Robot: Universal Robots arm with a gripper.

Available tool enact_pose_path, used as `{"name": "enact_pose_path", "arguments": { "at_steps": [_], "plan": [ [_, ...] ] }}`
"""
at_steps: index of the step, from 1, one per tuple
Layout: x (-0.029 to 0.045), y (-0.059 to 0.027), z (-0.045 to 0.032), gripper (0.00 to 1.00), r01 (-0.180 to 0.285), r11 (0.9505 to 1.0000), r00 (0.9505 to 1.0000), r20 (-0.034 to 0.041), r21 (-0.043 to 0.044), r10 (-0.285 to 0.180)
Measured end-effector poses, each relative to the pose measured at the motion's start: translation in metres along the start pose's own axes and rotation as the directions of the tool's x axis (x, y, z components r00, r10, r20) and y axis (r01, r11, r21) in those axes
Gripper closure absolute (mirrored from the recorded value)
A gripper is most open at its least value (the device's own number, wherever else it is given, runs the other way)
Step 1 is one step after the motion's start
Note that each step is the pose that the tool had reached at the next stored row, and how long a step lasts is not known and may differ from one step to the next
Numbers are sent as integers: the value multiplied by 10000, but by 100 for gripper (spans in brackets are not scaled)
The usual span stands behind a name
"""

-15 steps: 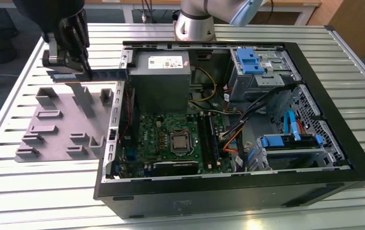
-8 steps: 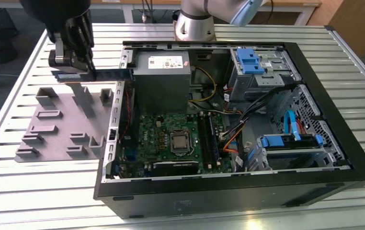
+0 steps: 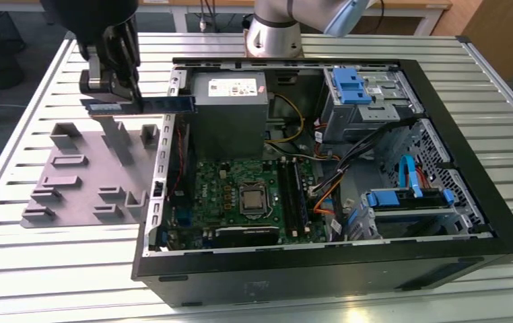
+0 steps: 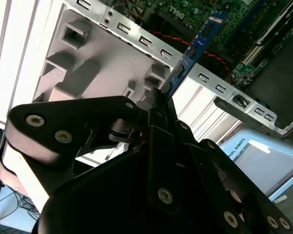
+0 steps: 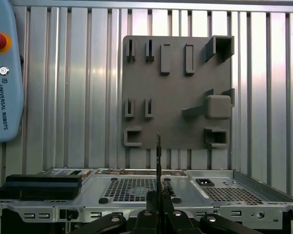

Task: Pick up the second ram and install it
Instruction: 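Pick up the second ram and move it above second insertion slot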

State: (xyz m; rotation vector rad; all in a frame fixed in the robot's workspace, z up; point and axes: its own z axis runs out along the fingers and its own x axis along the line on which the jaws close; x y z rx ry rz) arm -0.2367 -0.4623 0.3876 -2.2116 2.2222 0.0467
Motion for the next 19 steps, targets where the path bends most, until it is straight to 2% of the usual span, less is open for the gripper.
{"name": "enact_pose_path", "arguments": {
  "at_steps": [19],
  "plan": [
    [-1,-231,-4,86,0,10000,10000,0,1,0]
  ]
}}
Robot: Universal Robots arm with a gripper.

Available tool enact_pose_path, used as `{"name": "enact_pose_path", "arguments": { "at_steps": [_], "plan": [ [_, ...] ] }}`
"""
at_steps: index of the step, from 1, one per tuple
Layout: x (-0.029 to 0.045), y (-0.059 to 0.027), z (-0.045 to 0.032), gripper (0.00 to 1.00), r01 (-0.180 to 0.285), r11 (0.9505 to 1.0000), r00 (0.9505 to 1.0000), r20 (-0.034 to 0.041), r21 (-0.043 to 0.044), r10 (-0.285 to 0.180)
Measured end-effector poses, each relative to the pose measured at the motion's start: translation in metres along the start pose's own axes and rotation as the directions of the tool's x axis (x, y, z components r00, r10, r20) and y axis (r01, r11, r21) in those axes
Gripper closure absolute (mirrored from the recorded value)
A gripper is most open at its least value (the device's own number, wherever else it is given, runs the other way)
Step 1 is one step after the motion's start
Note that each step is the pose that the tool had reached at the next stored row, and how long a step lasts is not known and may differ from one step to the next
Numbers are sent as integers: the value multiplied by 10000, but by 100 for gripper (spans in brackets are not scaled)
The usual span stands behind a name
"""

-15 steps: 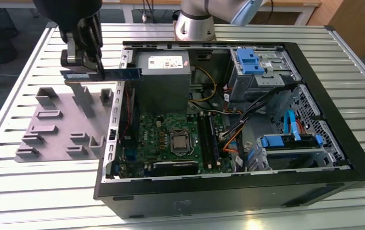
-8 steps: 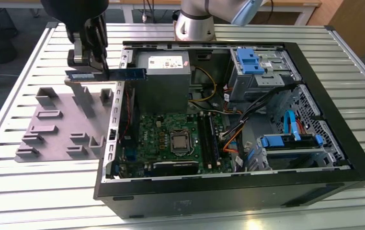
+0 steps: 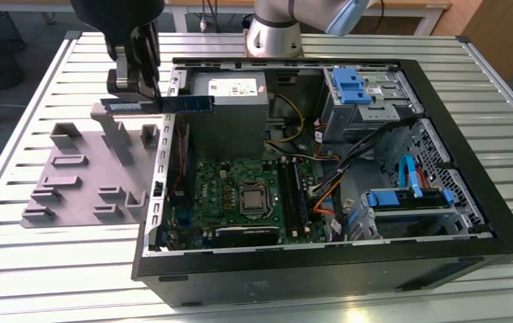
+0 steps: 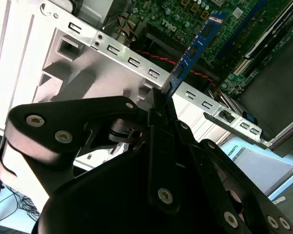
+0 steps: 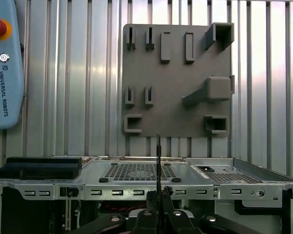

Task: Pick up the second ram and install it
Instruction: 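Pick up the second ram and move it above second insertion slot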

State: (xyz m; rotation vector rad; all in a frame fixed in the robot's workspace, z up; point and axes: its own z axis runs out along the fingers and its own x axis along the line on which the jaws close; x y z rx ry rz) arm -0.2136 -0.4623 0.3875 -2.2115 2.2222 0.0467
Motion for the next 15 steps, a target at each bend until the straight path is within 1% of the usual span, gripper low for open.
{"name": "enact_pose_path", "arguments": {
  "at_steps": [2,5,15],
  "plan": [
    [0,-32,-1,86,0,10000,10000,-1,-1,0],
    [0,-115,-2,86,0,10000,10000,-1,-1,0],
    [-3,-548,-9,86,0,10000,10000,0,-1,0]
  ]
}}
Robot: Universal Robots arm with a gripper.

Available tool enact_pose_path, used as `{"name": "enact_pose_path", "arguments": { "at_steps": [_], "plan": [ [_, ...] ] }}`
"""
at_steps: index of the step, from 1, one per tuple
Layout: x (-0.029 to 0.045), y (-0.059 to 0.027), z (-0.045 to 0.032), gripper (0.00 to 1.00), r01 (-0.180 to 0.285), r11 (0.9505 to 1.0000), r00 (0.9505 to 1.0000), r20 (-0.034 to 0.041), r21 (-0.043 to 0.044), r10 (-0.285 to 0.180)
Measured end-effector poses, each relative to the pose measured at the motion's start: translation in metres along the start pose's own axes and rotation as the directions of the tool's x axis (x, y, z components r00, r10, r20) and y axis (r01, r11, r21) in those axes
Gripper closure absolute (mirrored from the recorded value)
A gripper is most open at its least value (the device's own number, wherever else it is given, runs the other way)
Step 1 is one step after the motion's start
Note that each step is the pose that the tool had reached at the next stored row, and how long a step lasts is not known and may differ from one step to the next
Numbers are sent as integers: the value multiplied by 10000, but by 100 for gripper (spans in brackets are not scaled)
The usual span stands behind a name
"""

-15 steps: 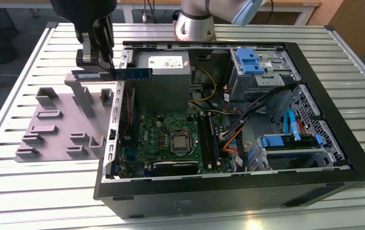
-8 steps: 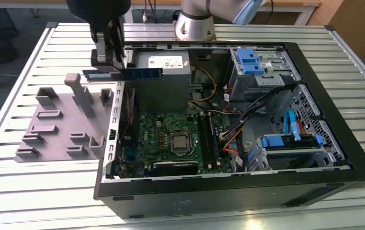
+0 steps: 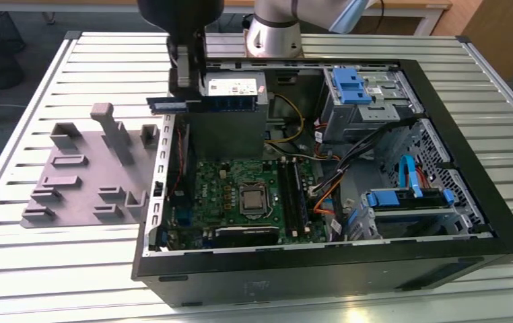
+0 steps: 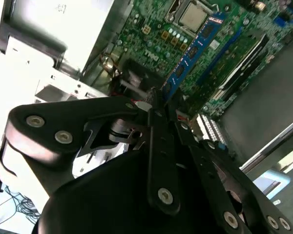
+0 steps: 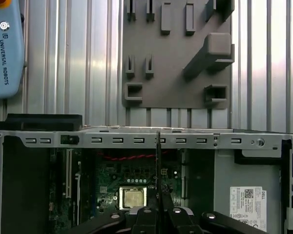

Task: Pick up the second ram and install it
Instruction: 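Pick up the second ram and move it above second insertion slot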

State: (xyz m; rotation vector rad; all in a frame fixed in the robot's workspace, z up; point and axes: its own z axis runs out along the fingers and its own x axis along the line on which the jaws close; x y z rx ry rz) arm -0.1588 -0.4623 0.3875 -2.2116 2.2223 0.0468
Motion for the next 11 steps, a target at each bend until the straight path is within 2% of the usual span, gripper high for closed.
{"name": "enact_pose_path", "arguments": {
  "at_steps": [11],
  "plan": [
    [-2,-379,-6,86,-1,10000,10000,0,1,1]
  ]
}}
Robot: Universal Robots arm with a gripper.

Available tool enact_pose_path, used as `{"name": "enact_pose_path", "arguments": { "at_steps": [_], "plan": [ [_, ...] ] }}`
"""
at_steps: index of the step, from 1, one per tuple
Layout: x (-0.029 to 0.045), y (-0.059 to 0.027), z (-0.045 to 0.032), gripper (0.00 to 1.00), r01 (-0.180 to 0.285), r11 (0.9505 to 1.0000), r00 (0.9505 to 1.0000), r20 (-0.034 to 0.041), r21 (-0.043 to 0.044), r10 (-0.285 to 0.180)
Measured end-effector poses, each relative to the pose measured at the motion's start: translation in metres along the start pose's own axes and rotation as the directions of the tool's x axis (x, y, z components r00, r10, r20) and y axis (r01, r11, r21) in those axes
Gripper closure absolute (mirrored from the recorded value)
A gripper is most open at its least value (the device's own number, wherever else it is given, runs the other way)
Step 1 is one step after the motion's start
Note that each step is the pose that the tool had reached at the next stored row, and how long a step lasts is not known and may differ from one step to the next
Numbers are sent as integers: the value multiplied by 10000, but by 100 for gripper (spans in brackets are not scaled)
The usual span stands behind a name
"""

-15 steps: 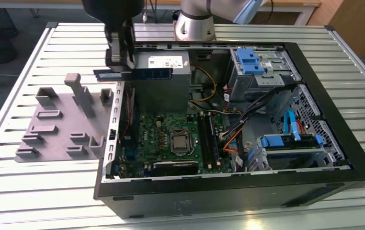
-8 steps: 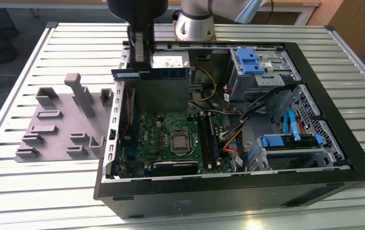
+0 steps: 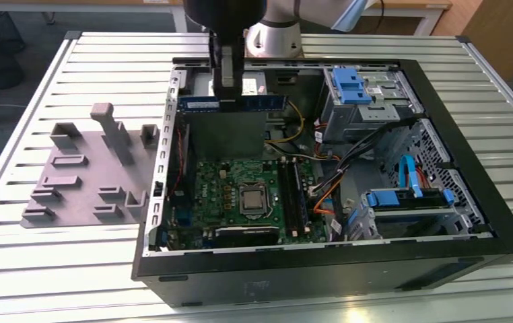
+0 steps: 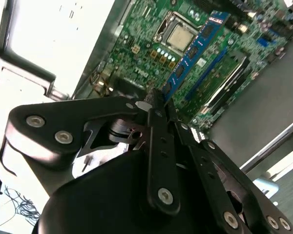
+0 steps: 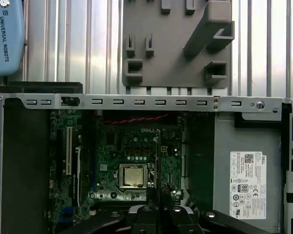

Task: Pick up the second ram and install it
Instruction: 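Pick up the second ram and move it above second insertion slot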

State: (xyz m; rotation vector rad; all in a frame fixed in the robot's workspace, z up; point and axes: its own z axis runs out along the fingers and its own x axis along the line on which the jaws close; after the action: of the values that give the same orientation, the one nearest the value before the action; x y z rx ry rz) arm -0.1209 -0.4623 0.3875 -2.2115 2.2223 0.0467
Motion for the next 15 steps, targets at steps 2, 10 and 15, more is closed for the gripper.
{"name": "enact_pose_path", "arguments": {
  "at_steps": [2,10,15],
  "plan": [
    [0,-60,-1,86,1,10000,10000,-1,0,-1],
    [-1,-283,-4,86,1,10000,10000,0,0,-1],
    [-2,-474,-6,86,0,10000,10000,-1,-1,0]
  ]
}}
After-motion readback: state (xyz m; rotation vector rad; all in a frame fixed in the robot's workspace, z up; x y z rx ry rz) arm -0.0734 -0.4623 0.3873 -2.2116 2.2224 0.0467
